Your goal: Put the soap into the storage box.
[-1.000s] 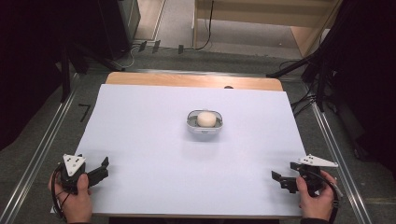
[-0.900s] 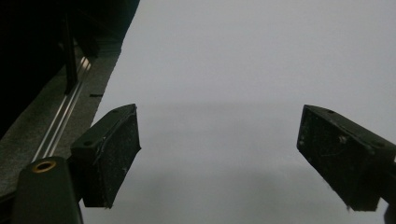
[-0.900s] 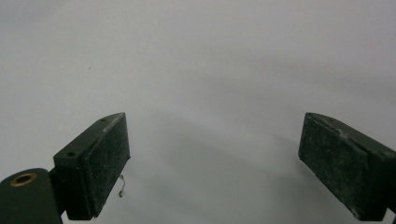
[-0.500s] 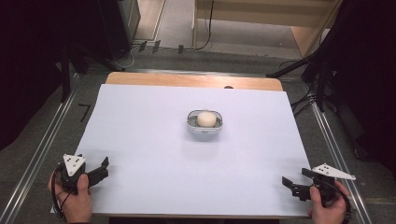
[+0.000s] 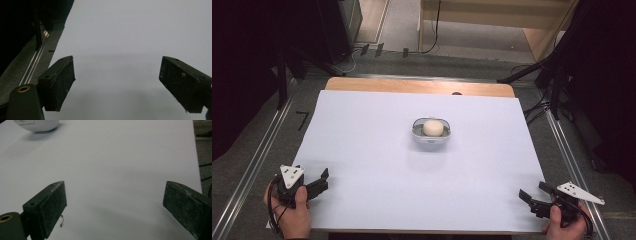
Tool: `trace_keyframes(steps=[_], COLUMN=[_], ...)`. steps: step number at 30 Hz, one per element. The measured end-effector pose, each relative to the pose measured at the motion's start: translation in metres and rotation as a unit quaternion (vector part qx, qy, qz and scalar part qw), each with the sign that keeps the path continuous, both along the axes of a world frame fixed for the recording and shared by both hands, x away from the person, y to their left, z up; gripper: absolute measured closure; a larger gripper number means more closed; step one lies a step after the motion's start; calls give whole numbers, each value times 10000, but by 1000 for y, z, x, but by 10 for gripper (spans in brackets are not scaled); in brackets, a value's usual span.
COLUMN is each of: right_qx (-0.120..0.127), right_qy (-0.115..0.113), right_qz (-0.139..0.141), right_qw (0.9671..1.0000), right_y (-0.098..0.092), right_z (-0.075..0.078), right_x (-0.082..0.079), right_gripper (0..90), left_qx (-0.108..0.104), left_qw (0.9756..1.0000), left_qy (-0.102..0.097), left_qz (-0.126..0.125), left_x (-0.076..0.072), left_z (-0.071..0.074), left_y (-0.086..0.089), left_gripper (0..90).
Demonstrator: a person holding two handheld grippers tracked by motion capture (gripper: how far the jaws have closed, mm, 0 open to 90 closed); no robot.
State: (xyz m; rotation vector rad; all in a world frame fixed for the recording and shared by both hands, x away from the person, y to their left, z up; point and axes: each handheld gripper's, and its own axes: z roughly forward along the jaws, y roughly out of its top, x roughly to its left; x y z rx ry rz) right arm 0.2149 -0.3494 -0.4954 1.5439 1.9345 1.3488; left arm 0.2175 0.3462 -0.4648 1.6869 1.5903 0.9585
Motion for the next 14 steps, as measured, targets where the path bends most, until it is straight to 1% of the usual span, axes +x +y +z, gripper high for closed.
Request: trace_keyframes(steps=[9,10,14], right_qx=[-71,-106,-109], right_qy=[47,37,27], right_qz=[-56,-53,-69], right_qw=[9999,9999,9999], right_y=[2,3,3], right_z=[-1,-1,-1], right_x=[0,0,0], right_gripper=[58,58,59], left_qx=[-4,-4,6], left_qw=[10000,10000,10000], left_qy=[24,24,24], left_qz=[-8,-8,3], left_x=[0,0,0], left_z=[0,0,0], left_y=[0,0,0], left_gripper=[141,141,141])
